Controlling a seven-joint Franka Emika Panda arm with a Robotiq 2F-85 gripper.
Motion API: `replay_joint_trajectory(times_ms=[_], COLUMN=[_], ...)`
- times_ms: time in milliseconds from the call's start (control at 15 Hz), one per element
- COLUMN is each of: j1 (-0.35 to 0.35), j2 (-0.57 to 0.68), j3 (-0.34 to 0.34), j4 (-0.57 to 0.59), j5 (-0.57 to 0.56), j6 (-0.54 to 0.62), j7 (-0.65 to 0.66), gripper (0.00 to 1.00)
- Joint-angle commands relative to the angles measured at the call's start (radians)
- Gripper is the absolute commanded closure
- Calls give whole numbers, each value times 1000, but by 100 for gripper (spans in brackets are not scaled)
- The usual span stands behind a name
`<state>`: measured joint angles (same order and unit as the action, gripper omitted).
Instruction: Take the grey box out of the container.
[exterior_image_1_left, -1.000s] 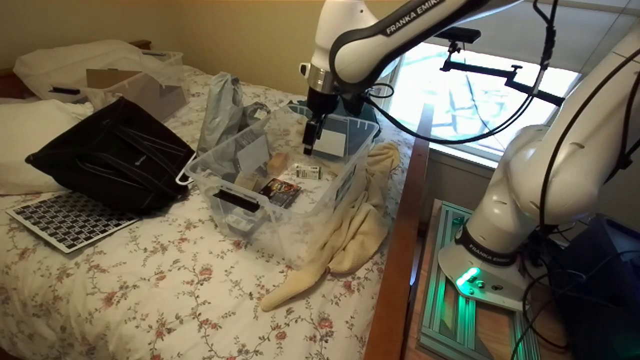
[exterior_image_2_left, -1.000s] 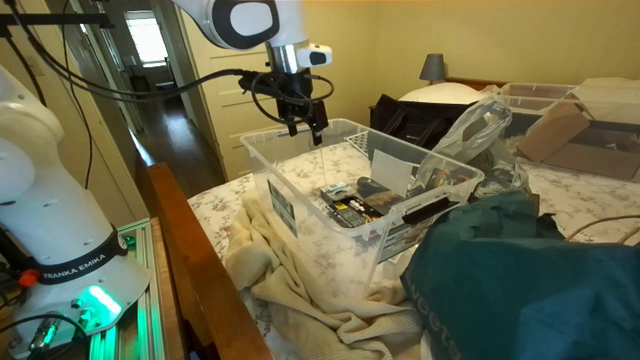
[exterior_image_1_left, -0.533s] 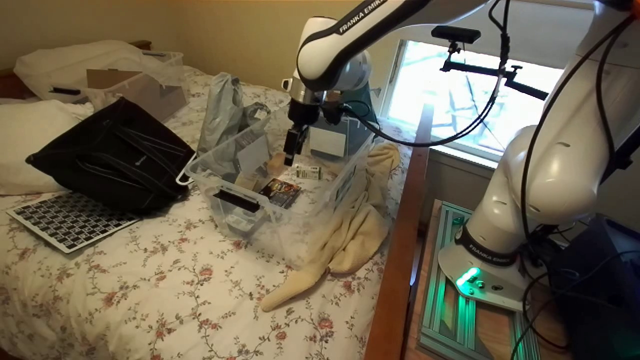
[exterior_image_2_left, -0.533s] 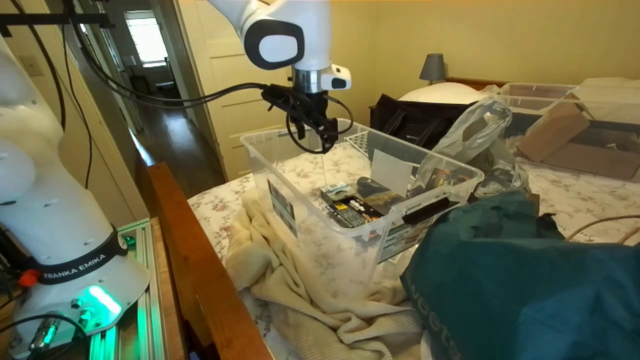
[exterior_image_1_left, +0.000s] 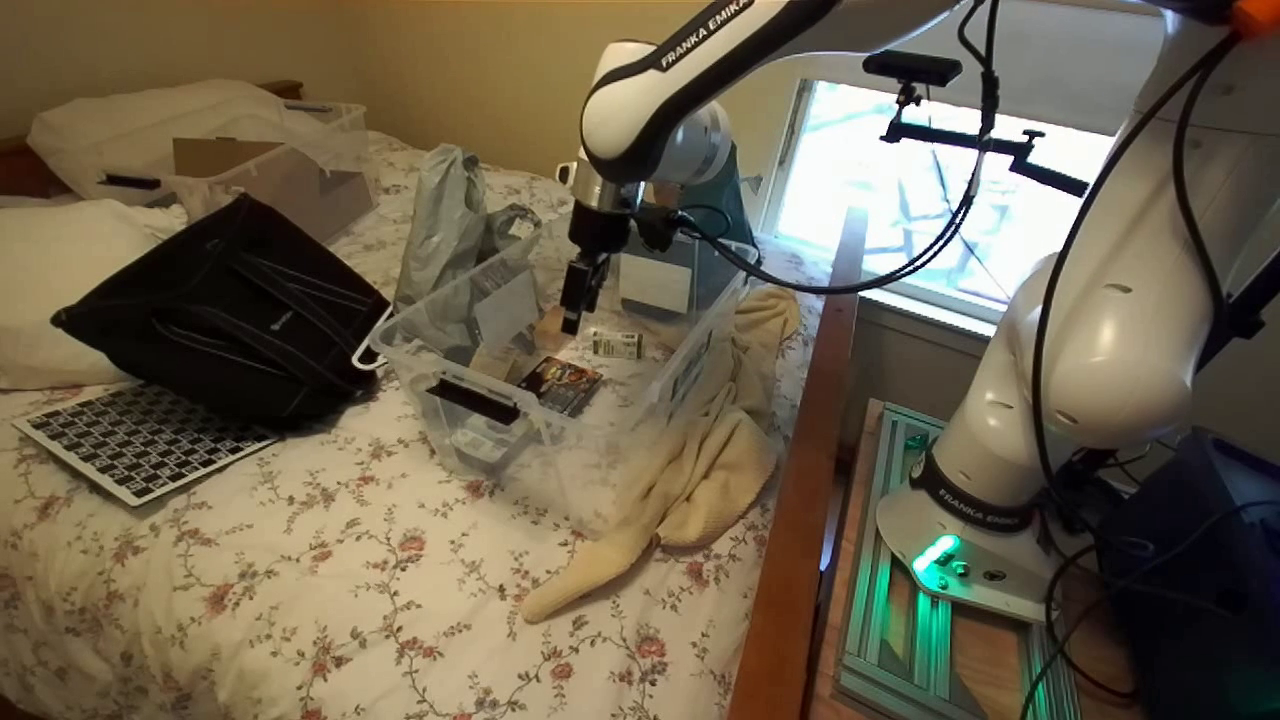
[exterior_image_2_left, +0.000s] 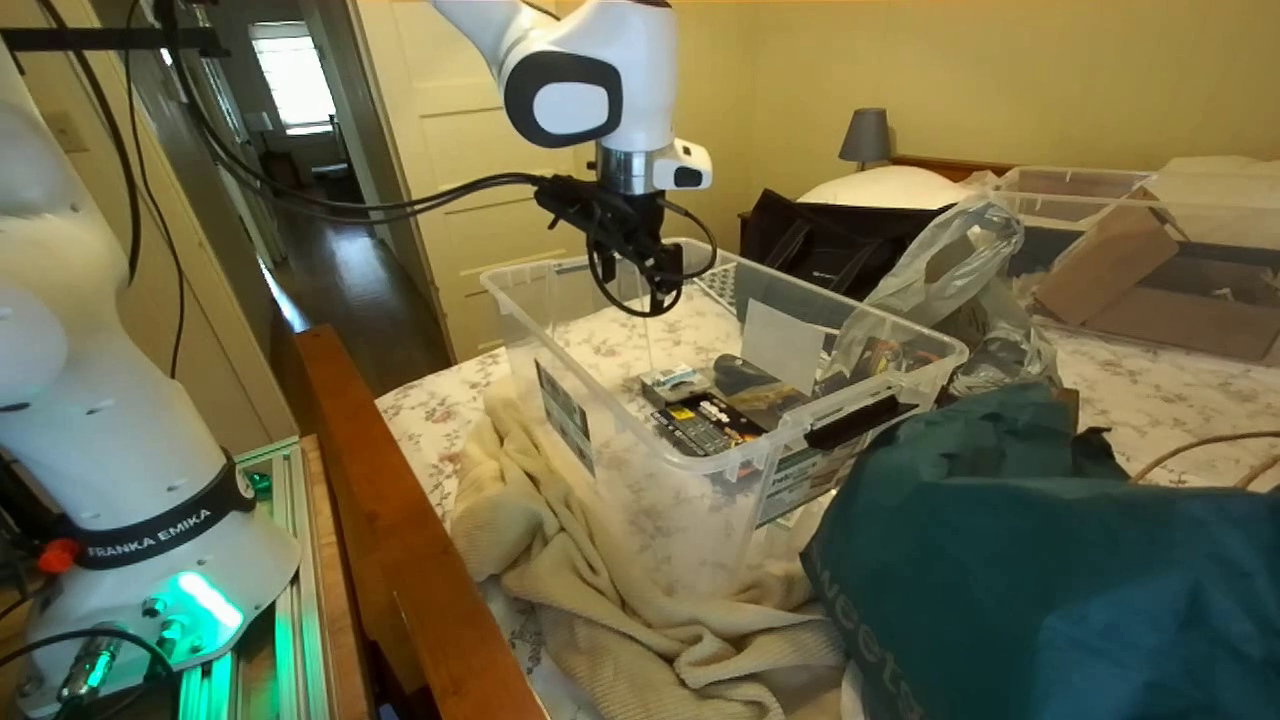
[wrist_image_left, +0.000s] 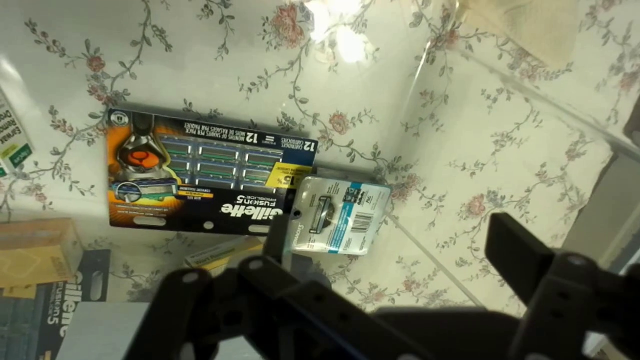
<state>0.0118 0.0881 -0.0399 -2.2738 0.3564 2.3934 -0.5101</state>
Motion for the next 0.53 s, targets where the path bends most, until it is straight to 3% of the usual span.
replay_joint_trajectory(times_ms=[0,467], j1=[-38,-121], j2=[96,286], j3=[24,97], j4=[70,212], j5=[51,184], j6=[-32,-29], j7=[-8,-52], gripper=[0,0])
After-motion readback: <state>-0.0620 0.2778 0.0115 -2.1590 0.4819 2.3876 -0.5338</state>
